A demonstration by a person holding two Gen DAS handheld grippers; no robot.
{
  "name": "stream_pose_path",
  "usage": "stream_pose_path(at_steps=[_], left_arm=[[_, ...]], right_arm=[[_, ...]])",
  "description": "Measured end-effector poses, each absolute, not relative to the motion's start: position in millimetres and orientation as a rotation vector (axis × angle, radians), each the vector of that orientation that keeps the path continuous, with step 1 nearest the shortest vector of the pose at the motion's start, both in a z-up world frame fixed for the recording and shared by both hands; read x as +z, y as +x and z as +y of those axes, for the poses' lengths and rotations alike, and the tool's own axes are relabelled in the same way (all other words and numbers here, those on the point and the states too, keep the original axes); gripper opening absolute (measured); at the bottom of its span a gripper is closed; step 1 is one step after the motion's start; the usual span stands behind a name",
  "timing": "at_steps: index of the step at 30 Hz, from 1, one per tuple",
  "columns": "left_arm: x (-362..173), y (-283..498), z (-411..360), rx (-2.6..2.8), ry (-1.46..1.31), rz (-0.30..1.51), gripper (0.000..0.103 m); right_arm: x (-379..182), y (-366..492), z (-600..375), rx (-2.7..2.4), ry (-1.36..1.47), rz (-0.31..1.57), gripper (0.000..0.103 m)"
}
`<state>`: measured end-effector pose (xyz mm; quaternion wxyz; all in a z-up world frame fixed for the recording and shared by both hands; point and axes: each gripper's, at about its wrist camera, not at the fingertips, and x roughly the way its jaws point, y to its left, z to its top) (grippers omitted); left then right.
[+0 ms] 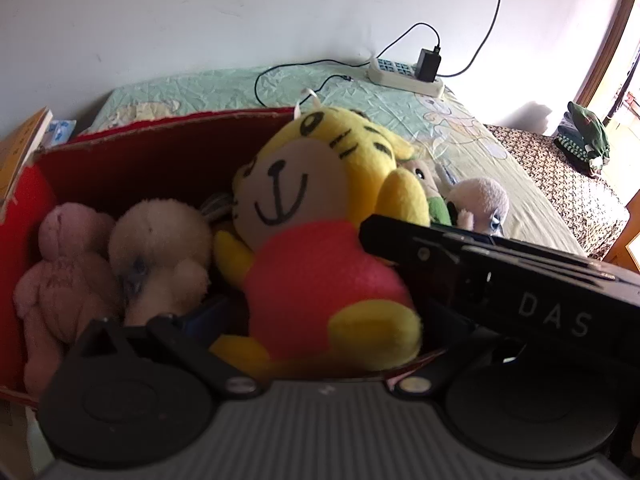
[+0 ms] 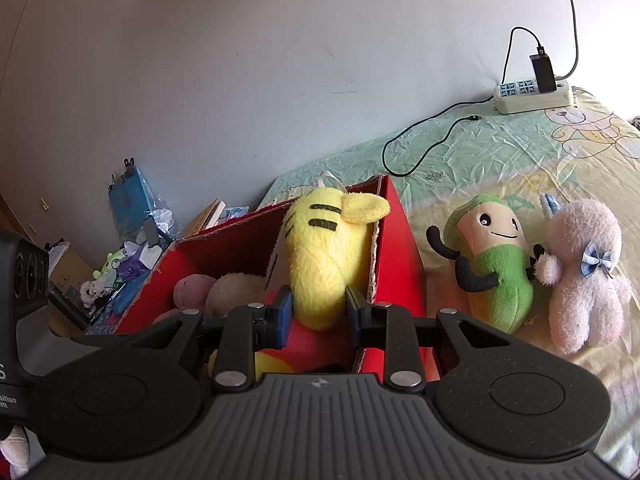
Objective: Organize objects
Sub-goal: 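Open the right gripper to release the yellow tiger in the box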
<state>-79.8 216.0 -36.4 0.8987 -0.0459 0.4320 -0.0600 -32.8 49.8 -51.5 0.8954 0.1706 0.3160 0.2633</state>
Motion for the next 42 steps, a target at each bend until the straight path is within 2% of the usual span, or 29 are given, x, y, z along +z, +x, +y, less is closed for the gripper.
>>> stream_pose_path(at_steps=[22, 36, 39, 42], left_arm=[[-34, -82, 204, -0.039, -0.036, 0.879, 0.102], [-28, -85, 195, 0.082, -0.043, 0.903, 0.102], [-18, -91, 190, 0.106, -0.029, 0.890, 0.102], [-3, -98, 182, 0.144, 0.007, 0.860, 0.102]], right_arm=[[-52, -33, 47, 0.578, 0.356, 0.647, 0.029], [-48, -23, 42, 0.680, 0.309, 0.708, 0.029], [-46, -23, 37, 0.709, 0.338, 0.738, 0.034], [-41, -27, 28, 0.732, 0.367, 0.724, 0.034]])
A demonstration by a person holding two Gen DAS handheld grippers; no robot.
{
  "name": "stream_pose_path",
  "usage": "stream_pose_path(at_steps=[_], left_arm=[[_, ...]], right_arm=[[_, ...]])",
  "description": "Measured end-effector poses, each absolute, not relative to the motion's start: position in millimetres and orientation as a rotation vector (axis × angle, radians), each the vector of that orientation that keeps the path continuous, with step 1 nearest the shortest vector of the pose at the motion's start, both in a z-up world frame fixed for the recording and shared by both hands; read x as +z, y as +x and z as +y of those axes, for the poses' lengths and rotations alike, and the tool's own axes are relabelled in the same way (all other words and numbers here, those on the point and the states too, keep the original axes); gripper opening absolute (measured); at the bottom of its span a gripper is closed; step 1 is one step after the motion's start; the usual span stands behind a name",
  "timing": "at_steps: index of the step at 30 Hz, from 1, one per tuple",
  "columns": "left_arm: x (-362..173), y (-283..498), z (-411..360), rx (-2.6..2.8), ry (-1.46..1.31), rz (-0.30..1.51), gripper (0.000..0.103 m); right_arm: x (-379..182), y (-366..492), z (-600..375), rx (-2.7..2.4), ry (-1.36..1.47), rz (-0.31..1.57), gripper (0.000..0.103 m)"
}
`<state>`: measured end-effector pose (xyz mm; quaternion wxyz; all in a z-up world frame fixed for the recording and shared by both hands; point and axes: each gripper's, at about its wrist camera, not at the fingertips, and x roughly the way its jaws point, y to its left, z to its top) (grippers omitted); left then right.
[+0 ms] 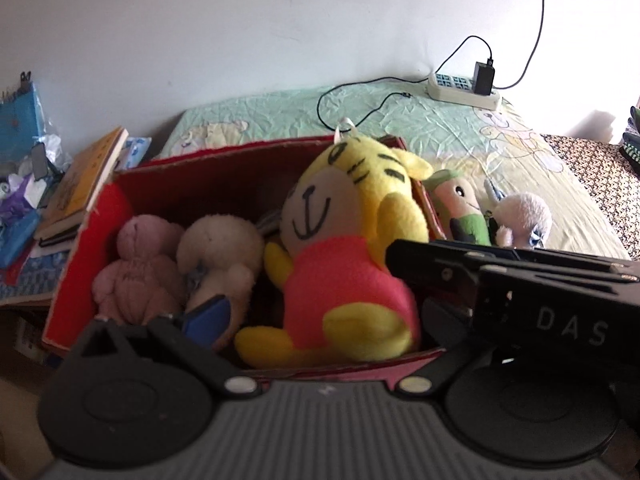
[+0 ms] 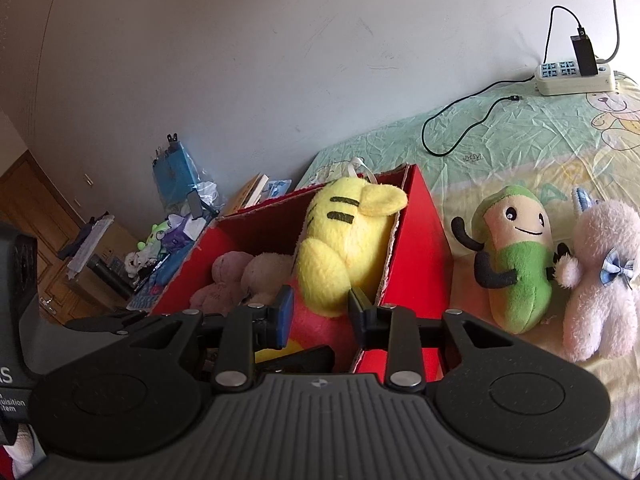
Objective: Organize objects
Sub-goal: 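Open the right gripper to release the yellow tiger in the box, then move the right gripper down to the white bunny with blue bow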
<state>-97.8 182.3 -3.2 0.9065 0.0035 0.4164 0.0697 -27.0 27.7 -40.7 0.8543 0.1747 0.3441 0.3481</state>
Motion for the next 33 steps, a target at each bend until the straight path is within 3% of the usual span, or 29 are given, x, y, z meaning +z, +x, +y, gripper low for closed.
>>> stream_pose_path(at_steps=[17, 33], left_arm=[[37, -112, 101, 0.138, 0.103, 0.791, 0.102], [-6, -88, 6, 0.035, 0.142, 0.927, 0.102]], right_arm=[[-23, -35, -45, 0.740, 0.427, 0.679, 0.034], [-53, -27, -130, 0.634, 0.465, 0.772, 0.034]])
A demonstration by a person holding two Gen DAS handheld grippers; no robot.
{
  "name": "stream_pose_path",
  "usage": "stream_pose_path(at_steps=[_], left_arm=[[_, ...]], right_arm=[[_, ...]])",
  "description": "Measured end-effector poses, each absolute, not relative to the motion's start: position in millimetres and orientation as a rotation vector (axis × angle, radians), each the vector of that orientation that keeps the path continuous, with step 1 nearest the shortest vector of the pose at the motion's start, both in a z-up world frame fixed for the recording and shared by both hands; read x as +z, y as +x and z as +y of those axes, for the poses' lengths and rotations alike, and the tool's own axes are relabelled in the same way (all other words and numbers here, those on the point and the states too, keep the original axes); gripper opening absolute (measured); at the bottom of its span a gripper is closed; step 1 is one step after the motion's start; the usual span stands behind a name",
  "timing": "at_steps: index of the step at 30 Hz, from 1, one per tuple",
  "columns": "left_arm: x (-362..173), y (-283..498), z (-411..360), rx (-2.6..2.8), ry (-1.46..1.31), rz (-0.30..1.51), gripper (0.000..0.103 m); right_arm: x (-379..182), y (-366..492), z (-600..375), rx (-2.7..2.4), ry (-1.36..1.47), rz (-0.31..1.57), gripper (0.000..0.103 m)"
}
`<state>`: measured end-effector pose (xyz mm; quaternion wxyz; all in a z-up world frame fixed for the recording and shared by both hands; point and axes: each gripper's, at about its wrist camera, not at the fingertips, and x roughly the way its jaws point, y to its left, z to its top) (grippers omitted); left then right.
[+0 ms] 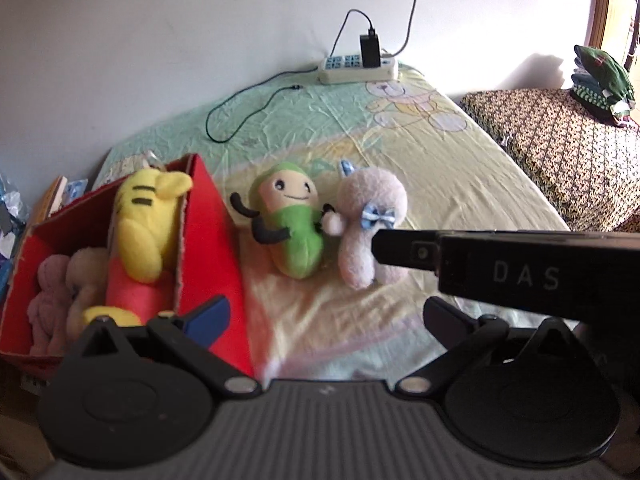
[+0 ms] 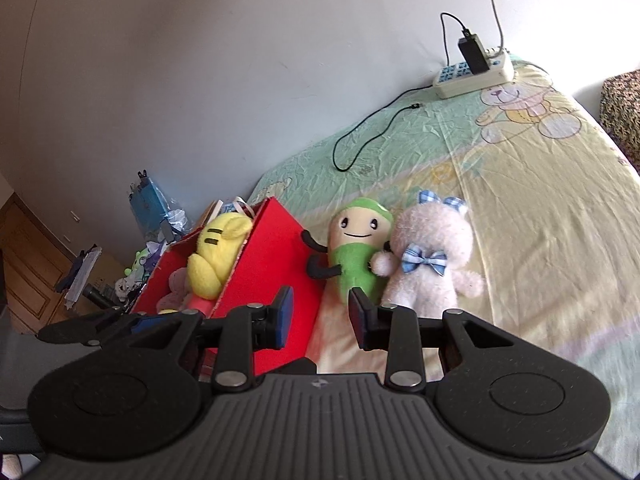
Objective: Organize objects
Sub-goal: 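Move the right gripper down to the white bunny with blue bow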
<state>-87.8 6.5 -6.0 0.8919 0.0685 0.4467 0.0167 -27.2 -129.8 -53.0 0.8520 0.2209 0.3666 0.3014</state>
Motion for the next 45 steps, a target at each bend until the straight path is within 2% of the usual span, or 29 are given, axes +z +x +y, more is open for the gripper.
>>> stream_pose_path(at_steps=[20, 32, 37, 41, 45], left_arm=[[-74, -68, -16, -0.008, 0.095, 1.109, 0.102], [-96, -56, 19, -0.111, -0.126, 1.130, 0.100], [-96, -52, 22, -0.132, -0.124, 1.112, 0.100], [-95, -46, 25, -0.126, -0.088, 1.101, 0.099], [-96, -37, 34, -0.132, -0.117, 1.106, 0.099]], right_arm=[[-109, -14, -172, 0.542, 0.496, 0.969, 0.035], [-133, 21, -160, 0.519, 0.490, 1.023, 0.034], [-140, 47, -139, 0.524, 0.427, 1.006, 0.035], [-149, 59, -125, 0.565, 0.427, 1.020, 0.039], [-149, 63, -120, 0.599, 0.438, 1.034, 0.031]])
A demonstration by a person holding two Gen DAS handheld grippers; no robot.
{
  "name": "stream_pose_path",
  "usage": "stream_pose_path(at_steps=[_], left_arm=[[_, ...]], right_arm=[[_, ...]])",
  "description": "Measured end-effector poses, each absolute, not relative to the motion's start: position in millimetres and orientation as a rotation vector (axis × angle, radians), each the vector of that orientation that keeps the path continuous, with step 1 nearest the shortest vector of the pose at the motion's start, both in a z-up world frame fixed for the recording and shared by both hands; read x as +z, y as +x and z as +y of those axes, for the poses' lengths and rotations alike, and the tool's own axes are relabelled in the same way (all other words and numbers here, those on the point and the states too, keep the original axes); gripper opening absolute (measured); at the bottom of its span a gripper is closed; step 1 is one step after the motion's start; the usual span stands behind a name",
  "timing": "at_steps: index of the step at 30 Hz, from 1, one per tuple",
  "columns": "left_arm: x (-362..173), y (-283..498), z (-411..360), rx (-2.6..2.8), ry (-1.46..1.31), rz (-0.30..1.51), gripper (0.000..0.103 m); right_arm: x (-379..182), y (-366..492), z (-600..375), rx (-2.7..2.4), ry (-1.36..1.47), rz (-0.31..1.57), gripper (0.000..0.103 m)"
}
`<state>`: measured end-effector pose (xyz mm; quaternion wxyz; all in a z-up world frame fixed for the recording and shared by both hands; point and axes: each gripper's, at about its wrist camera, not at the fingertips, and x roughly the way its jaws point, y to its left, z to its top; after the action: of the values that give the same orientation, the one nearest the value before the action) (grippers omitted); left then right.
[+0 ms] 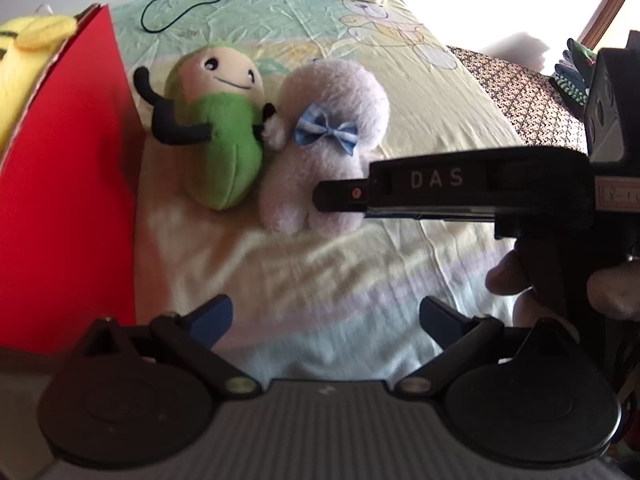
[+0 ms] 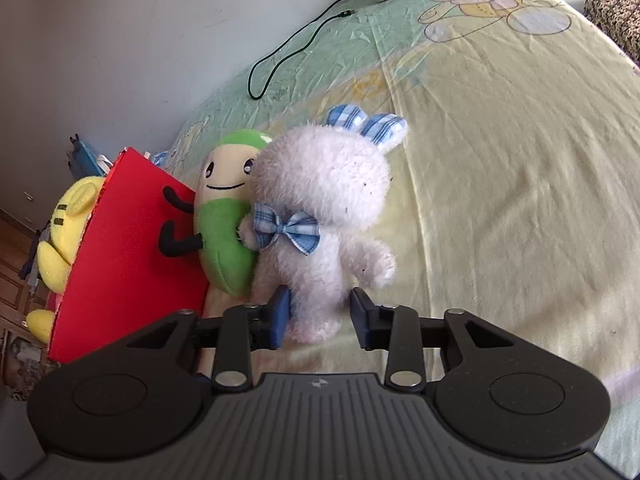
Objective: Organize objects
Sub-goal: 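Move the right gripper down to the white bunny with blue bow, then close the right gripper on the white bunny's body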
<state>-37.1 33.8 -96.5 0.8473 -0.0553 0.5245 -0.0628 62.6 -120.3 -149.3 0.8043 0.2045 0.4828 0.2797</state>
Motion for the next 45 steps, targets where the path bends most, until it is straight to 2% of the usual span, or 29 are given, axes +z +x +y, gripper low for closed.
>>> stream_pose_path(at_steps=[4, 13, 23, 25, 30, 34, 38, 45], left_arm=[[-95, -30, 33, -0.146, -0.107, 1.098, 0.099], [-89, -32, 21, -0.236, -0.075, 1.067, 0.099], [-83, -22, -4, -0.303, -0.030, 1.023, 0.099], [-82, -17, -5, -0.300, -0.031, 1.010, 0.097], [-95, -3, -2, -0.305, -0.089, 1.052, 0.084], [-102, 3, 2, -0.291, -0.095, 1.061, 0.081], [-105, 11, 10, -0.283, -0.112, 1.069, 0.078], [-107, 12, 5, -0.287, -0.060, 1.060, 0.078]], right_arm=[[-143, 57, -117, 0.619, 0.375, 1.008, 0.029], [-137, 30, -161, 0.612, 0.461, 1.039, 0.028], [-126, 10, -191, 0.536, 0.538, 0.988, 0.035], [-122, 12, -196, 0.523, 0.563, 0.967, 0.035], [-131, 30, -198, 0.479, 0.630, 0.972, 0.040], [-144, 48, -186, 0.488, 0.658, 1.040, 0.042], [-140, 52, -166, 0.565, 0.597, 1.019, 0.042], [-150, 60, -160, 0.615, 0.613, 1.050, 0.041]])
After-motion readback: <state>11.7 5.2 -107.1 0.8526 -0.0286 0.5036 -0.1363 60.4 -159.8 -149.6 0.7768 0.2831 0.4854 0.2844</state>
